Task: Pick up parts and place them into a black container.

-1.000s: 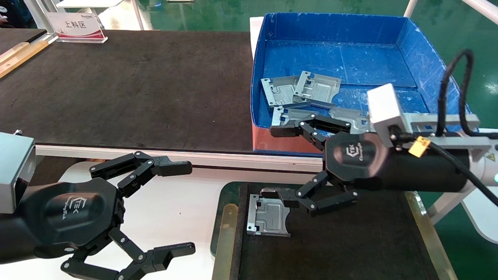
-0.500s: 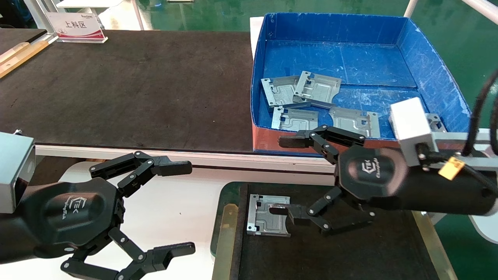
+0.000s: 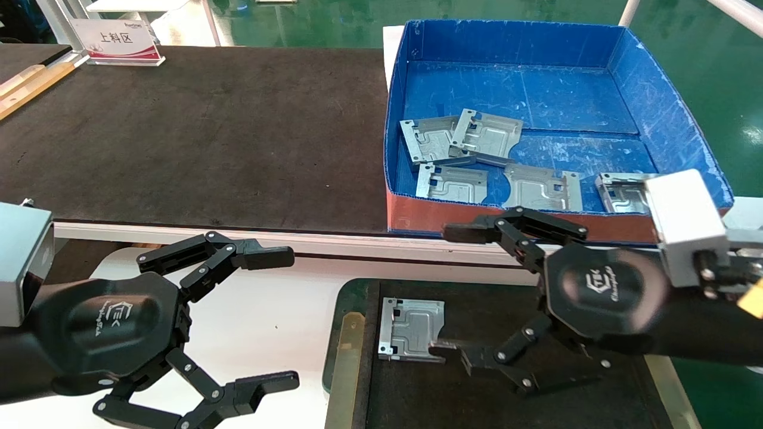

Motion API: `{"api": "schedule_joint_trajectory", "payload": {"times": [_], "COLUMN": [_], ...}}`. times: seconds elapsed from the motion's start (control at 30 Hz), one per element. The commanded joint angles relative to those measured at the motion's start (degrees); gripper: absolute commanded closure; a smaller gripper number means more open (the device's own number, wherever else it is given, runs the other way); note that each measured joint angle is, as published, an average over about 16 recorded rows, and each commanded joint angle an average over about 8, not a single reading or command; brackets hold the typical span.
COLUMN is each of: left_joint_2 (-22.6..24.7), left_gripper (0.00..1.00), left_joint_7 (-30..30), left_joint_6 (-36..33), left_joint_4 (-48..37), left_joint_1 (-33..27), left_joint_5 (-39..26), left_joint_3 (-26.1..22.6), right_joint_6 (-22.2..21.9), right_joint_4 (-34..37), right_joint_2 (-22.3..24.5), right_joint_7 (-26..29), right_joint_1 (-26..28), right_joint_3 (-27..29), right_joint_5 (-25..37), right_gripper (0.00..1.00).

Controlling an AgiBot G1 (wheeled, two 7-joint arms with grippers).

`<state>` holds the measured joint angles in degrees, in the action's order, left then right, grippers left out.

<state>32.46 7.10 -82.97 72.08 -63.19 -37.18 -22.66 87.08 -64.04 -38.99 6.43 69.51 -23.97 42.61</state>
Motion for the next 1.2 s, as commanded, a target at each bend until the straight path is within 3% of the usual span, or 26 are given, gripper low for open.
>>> {"api": "schedule_joint_trajectory", "payload": {"times": [0.03, 0.53, 1.2], "left_joint_2": [0.0, 0.0, 0.0], "left_gripper": [0.00, 0.00, 0.00], "left_joint_7": [0.0, 0.0, 0.0], "left_joint_6": [0.0, 0.0, 0.0], "left_joint_4": [0.0, 0.0, 0.0], "left_joint_1": [0.0, 0.0, 0.0], "left_joint_5": [0.0, 0.0, 0.0], "left_joint_3": [0.0, 0.0, 0.0], "right_joint_6": [-0.2, -1.4, -1.5], "right_joint_4": [-1.4, -10.3, -9.9], "right_joint_2": [0.6, 4.3, 4.1], "right_joint_7": [0.6, 4.6, 4.4], "right_joint_1": [-1.1, -8.6, -8.3], "right_joint_3": [1.1, 8.6, 8.3], "right_joint_5": [-0.1, -0.8, -0.9], "right_gripper": [0.00, 0.00, 0.00]}}
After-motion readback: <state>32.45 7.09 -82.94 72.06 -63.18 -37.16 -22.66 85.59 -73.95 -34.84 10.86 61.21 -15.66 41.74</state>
